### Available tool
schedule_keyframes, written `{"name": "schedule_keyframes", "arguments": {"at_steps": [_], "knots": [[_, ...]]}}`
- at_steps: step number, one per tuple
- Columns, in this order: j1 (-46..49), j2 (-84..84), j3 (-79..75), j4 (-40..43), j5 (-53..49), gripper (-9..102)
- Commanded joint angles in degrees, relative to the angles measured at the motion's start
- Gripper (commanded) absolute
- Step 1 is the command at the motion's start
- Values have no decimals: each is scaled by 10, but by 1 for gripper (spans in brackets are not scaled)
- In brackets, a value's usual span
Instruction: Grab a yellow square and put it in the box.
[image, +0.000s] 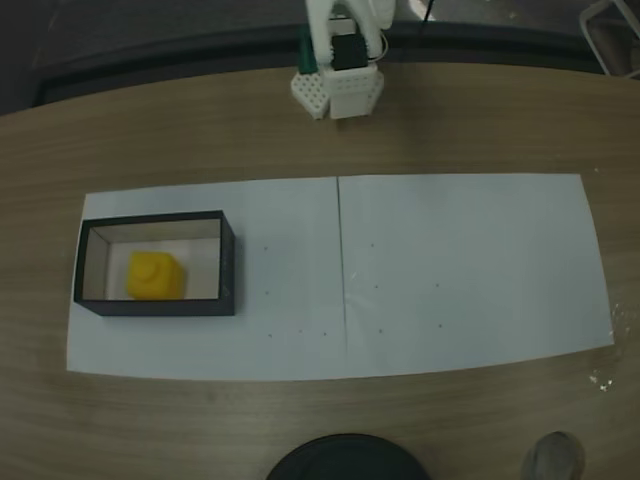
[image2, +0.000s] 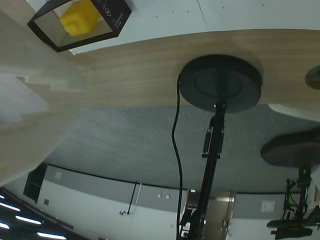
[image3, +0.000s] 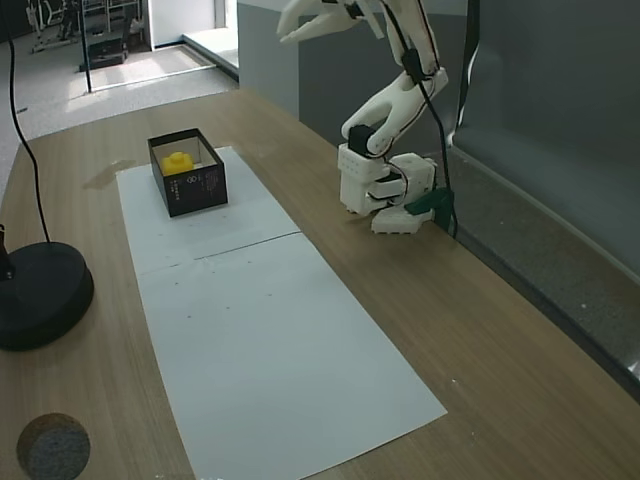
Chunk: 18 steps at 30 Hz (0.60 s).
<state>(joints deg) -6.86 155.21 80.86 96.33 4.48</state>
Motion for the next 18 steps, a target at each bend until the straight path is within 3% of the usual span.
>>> {"name": "schedule_keyframes", "arguments": {"at_steps": [1,6,12,18], "knots": [[2,219,149,-61,0,0],[40,439,405,-174,-1,0],[34,419,519,-218,2,0],[-1,419,700,-332,0,0]]}}
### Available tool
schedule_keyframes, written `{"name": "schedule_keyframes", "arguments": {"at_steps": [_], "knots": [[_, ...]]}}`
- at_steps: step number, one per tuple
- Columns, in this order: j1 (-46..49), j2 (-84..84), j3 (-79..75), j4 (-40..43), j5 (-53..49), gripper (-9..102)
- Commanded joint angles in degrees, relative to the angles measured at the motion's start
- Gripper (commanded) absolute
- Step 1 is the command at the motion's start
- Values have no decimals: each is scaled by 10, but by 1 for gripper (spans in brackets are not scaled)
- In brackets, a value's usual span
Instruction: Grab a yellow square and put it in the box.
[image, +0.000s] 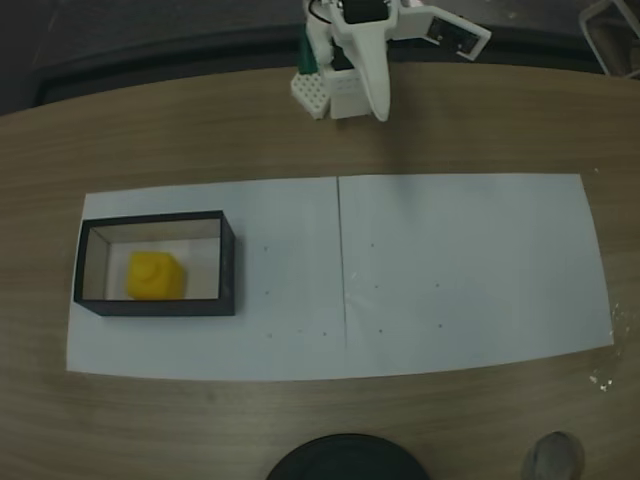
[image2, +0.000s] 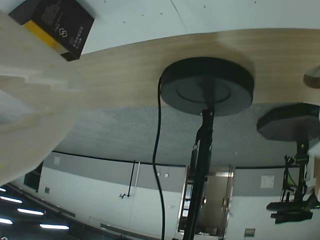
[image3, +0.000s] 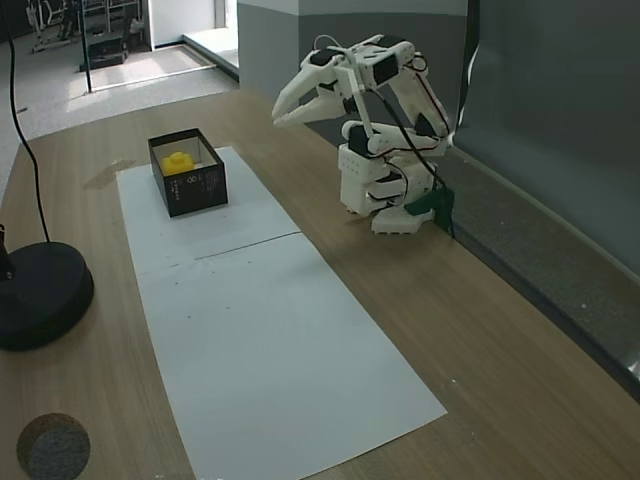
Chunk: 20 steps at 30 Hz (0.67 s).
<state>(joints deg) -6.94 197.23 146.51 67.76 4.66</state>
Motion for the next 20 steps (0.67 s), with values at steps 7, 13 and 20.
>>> {"name": "schedule_keyframes", "arguments": {"at_steps": [7,13,20], "knots": [[18,0,240,-122,3,0],[14,0,276,-41,4,0],[12,0,250,58,4,0]]}}
